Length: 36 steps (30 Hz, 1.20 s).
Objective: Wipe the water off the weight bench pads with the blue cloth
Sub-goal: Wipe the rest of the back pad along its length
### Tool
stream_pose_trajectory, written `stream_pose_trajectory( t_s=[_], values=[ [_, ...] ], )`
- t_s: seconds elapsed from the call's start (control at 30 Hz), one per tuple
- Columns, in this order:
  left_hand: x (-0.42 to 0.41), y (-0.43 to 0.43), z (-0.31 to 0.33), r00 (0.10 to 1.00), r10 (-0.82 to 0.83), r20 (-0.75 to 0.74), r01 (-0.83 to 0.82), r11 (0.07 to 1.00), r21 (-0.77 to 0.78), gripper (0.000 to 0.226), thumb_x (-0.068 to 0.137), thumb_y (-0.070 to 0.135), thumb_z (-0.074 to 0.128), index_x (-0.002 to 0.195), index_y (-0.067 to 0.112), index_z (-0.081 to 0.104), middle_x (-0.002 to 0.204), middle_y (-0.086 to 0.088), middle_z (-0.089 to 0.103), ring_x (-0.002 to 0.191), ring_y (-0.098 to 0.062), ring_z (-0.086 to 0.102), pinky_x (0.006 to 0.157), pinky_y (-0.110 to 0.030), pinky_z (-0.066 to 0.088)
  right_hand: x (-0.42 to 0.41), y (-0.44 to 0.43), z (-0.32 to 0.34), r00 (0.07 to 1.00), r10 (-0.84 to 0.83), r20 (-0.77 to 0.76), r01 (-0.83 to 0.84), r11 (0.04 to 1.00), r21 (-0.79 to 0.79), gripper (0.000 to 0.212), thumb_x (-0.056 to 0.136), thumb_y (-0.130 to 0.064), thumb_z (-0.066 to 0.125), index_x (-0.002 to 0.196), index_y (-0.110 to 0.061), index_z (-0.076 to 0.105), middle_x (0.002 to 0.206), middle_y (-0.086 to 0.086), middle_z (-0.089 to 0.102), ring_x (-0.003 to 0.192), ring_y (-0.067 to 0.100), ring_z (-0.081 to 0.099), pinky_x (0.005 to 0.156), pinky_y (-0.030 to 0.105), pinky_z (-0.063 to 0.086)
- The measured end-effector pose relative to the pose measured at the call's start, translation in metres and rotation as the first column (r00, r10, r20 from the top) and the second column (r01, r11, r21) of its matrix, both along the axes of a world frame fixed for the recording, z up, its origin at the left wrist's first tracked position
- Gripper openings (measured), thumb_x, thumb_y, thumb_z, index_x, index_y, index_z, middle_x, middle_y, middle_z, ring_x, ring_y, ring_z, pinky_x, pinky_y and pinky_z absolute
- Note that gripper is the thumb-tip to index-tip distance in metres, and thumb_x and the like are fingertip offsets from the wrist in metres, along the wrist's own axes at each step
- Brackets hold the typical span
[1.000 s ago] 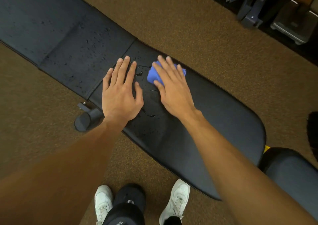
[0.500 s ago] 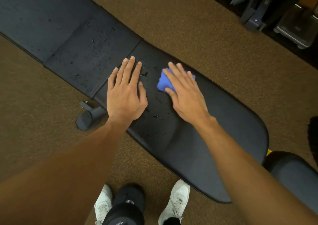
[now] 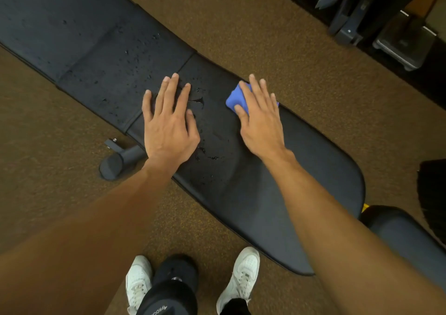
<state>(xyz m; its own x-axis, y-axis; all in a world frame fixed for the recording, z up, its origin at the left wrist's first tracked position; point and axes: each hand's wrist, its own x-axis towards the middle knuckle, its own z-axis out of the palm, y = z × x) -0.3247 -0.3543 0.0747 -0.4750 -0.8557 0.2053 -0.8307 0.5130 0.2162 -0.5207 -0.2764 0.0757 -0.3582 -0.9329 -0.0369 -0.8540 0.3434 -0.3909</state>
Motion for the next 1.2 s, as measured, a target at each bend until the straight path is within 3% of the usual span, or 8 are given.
stream_pose_trajectory(
  t_s=[0.1,0.27,0.33,0.47,0.7,0.9,1.1,1.2],
  values=[
    [0.005,-0.002,0.001,0.996,0.015,-0.090,-0.013,1.000,0.015,0.054,0.106,0.024,0.045,0.159,0.015,0.049,0.176,-0.006,0.030,0.164,-0.024,0.023,0.132,-0.051,0.018,0.019,-0.033,0.003,1.000,-0.003,0.005,0.003,1.000,-0.011,0.056,0.114,-0.035,0.033,0.167,-0.020,0.024,0.177,0.002,0.011,0.164,0.025,0.003,0.132,0.052,0.006],
    [0.021,-0.027,0.005,0.997,0.002,-0.075,-0.002,1.000,-0.005,0.054,0.106,0.028,0.047,0.158,0.013,0.049,0.173,-0.008,0.036,0.162,-0.028,0.027,0.130,-0.049,0.023,0.031,0.010,0.000,0.944,0.324,-0.060,-0.325,0.946,-0.004,0.057,0.113,-0.034,0.038,0.166,-0.019,0.026,0.176,-0.002,0.014,0.164,0.019,0.005,0.133,0.047,0.008],
    [0.026,-0.034,0.004,0.998,-0.035,-0.045,0.034,0.999,-0.020,0.054,0.110,0.031,0.043,0.162,0.017,0.045,0.175,-0.008,0.031,0.164,-0.027,0.021,0.134,-0.051,0.014,0.012,0.031,-0.001,0.964,0.261,-0.054,-0.261,0.965,0.012,0.058,0.113,-0.037,0.038,0.167,-0.021,0.024,0.176,-0.004,0.012,0.163,0.016,0.004,0.132,0.047,0.009],
    [0.029,-0.031,-0.001,0.999,-0.042,-0.013,0.041,0.998,-0.054,0.055,0.113,0.034,0.037,0.167,0.020,0.038,0.178,-0.006,0.024,0.166,-0.025,0.014,0.134,-0.053,0.011,0.007,0.010,-0.004,0.997,-0.062,-0.041,0.063,0.998,0.031,0.059,0.114,-0.044,0.029,0.168,-0.024,0.019,0.177,-0.002,0.005,0.164,0.022,-0.002,0.132,0.050,0.001],
    [0.030,-0.031,-0.001,0.999,-0.046,-0.012,0.045,0.998,-0.051,0.054,0.113,0.034,0.037,0.166,0.027,0.042,0.178,-0.006,0.024,0.166,-0.025,0.015,0.134,-0.053,0.011,0.035,0.053,-0.006,0.962,0.260,-0.085,-0.262,0.965,-0.008,0.058,0.112,-0.042,0.040,0.165,-0.021,0.030,0.176,-0.003,0.017,0.163,0.017,0.007,0.131,0.051,0.013],
    [0.030,-0.030,-0.002,0.999,-0.043,-0.013,0.042,0.997,-0.061,0.053,0.113,0.035,0.037,0.165,0.029,0.043,0.178,-0.004,0.025,0.166,-0.024,0.016,0.134,-0.053,0.012,0.018,0.025,-0.009,0.998,-0.047,-0.046,0.046,0.998,-0.040,0.060,0.113,-0.046,0.034,0.166,-0.020,0.026,0.177,-0.001,0.012,0.164,0.023,0.002,0.132,0.050,0.006],
    [0.030,-0.030,-0.003,0.999,-0.036,-0.025,0.034,0.997,-0.065,0.052,0.112,0.034,0.040,0.164,0.029,0.045,0.177,-0.004,0.027,0.166,-0.024,0.018,0.134,-0.052,0.013,0.049,0.058,-0.010,0.956,0.274,-0.100,-0.277,0.961,-0.016,0.059,0.113,-0.041,0.038,0.166,-0.018,0.027,0.176,-0.001,0.015,0.164,0.018,0.006,0.131,0.050,0.012],
    [0.030,-0.031,-0.003,0.999,-0.038,-0.019,0.036,0.997,-0.068,0.052,0.113,0.036,0.039,0.164,0.028,0.045,0.177,-0.004,0.026,0.166,-0.024,0.017,0.133,-0.053,0.013,0.022,0.060,-0.010,0.989,0.136,-0.059,-0.138,0.990,-0.034,0.059,0.113,-0.043,0.036,0.166,-0.019,0.029,0.176,-0.002,0.016,0.164,0.018,0.004,0.132,0.049,0.010]
  ],
)
